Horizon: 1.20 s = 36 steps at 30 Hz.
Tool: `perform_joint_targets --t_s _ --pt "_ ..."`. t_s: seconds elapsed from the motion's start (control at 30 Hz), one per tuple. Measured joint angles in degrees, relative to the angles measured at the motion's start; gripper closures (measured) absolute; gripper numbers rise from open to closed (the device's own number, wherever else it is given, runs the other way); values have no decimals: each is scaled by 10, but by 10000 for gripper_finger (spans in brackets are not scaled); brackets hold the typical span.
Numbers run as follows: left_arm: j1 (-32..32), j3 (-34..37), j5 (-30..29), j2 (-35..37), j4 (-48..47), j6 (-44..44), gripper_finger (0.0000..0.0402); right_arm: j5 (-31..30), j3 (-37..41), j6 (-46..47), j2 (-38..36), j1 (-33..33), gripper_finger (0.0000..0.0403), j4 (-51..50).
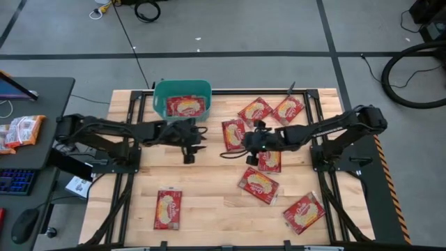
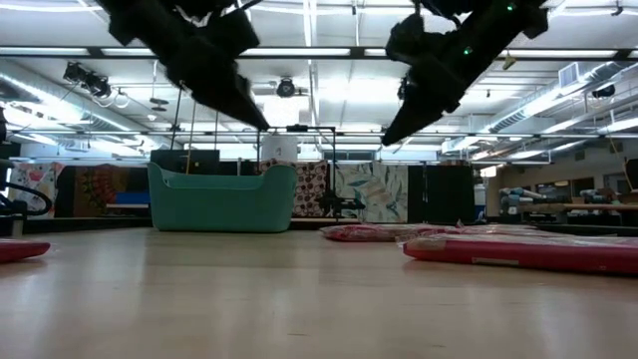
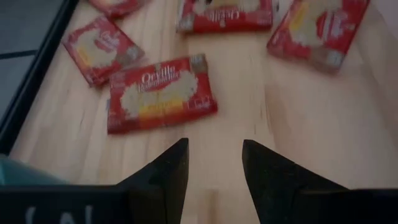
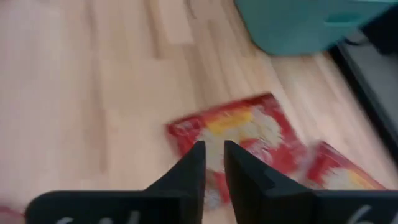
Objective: Sort popcorn bags into baskets
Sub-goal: Put the popcorn bag into the blue bin
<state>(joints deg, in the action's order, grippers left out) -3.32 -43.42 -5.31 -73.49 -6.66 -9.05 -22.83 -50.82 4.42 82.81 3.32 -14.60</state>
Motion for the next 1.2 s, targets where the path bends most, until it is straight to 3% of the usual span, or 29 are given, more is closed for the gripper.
perform_joint_targets --t_s 0.13,0.5,0.67,0.87,1.07,1.2 --pt "10 14 1 16 -5 47 247 -16 -25 -5 27 -15 298 -36" --pt "32 19 0 11 -56 123 247 70 -38 -96 150 -19 224 55" --pt "37 17 4 14 -75 139 247 73 -65 -132 205 -19 224 61" --pt "40 -6 -15 51 -186 158 247 46 -92 -183 251 -18 229 70" --pt "39 -9 -49 94 -191 163 247 25 -93 -229 277 -18 242 92" --pt "39 -9 -56 103 -187 164 247 17 -94 -240 284 -17 272 91"
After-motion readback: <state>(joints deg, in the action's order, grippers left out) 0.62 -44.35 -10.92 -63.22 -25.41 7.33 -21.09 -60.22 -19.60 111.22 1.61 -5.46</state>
